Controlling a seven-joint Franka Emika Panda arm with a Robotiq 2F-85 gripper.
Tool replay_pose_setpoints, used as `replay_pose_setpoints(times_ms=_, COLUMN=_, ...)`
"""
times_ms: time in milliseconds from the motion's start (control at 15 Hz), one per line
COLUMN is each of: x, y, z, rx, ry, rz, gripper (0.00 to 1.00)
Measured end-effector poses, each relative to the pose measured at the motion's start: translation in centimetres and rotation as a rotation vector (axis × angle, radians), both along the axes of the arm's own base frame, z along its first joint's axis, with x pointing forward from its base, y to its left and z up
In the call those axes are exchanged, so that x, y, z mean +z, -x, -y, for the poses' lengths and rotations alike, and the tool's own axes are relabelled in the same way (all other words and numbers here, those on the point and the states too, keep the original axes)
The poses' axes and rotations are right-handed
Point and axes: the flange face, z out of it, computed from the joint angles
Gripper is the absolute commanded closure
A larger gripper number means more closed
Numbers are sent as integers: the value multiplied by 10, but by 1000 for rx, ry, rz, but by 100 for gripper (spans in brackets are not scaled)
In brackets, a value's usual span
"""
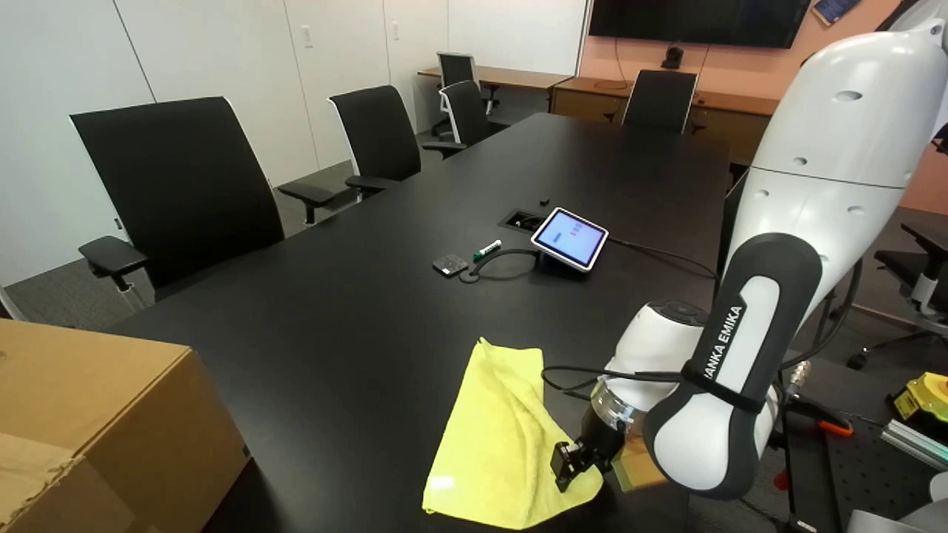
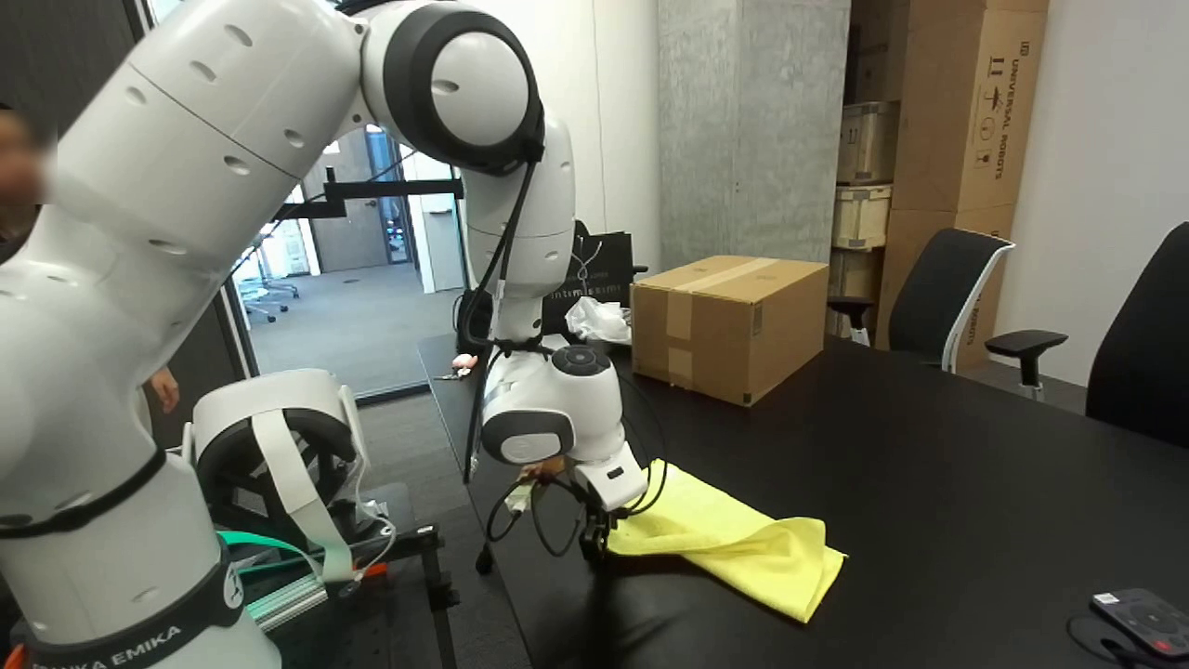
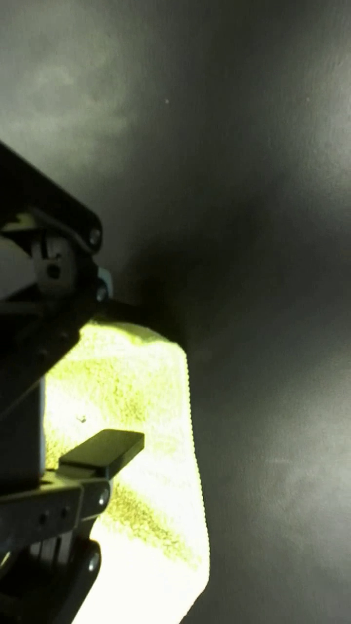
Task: Fold the towel on the table.
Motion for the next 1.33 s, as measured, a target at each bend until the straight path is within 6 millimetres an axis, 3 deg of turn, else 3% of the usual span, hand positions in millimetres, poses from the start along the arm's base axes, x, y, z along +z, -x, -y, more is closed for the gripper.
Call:
replay_pose_setpoints(times_ms=200, x=7, y=2, z=-11, rx=24, ry=2, rz=11, gripper=93)
replay_pose_setpoints(times_ms=400, x=15, y=7, z=-26, rx=47, ry=4, rz=18, gripper=100)
replay_pose_setpoints(times_ms=667, x=29, y=13, z=-40, rx=70, ry=12, rz=32, gripper=94)
replay_pose_setpoints(times_ms=1000, x=41, y=9, z=-52, rx=94, ry=22, rz=52, gripper=96)
replay_pose_setpoints(times_ms=1333, x=53, y=-28, z=-66, rx=126, ry=45, rz=77, gripper=94)
